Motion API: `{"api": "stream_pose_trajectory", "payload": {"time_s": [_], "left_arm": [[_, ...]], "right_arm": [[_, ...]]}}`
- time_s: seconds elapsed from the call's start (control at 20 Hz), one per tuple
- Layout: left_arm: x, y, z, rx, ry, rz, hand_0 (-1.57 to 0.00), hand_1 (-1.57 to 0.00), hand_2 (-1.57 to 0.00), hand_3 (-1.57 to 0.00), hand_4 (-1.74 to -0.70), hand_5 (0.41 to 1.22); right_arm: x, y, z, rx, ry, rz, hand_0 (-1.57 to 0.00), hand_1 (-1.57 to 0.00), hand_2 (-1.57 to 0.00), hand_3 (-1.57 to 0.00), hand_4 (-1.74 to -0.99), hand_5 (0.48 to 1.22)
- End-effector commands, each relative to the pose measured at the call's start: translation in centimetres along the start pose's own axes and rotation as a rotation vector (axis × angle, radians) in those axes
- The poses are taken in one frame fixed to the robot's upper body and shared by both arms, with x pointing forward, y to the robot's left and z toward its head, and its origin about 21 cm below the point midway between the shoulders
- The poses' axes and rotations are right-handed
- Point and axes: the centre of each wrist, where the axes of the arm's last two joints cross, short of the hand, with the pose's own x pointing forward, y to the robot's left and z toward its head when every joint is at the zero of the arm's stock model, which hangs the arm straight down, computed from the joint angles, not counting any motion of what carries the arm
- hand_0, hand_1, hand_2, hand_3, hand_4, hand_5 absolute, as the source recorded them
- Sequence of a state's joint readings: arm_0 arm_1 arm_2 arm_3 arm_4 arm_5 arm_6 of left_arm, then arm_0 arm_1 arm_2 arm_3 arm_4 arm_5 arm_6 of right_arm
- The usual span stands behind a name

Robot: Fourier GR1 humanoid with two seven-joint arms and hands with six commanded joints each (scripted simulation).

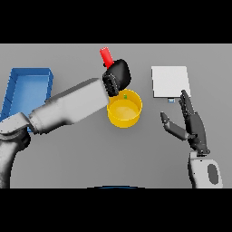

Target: Pick up the red beaker and tilt it to pour out 1 green nut into yellow bowl. Pick up the yellow bowl and place it on the metallic measuring scale.

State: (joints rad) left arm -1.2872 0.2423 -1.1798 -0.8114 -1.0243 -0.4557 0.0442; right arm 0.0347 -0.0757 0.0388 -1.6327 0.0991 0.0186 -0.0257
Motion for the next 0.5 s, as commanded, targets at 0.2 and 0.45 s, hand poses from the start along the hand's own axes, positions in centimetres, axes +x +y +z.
{"api": "stream_pose_trajectory", "payload": {"time_s": [0.2,0.45], "left_arm": [[0.4,1.1,-0.3,-0.031,0.006,-0.105,-1.57,-1.57,-1.57,-1.57,-1.74,1.221],[-0.1,1.6,-0.5,-0.044,0.028,-0.174,-1.57,-1.57,-1.57,-1.57,-1.74,1.221]], "right_arm": [[-0.3,0.4,-0.1,-0.002,0.0,0.018,0.0,0.0,0.0,0.0,-1.277,0.598],[-0.5,0.1,0.5,-0.011,-0.001,0.025,0.0,0.0,0.0,0.0,-1.245,0.585]]}}
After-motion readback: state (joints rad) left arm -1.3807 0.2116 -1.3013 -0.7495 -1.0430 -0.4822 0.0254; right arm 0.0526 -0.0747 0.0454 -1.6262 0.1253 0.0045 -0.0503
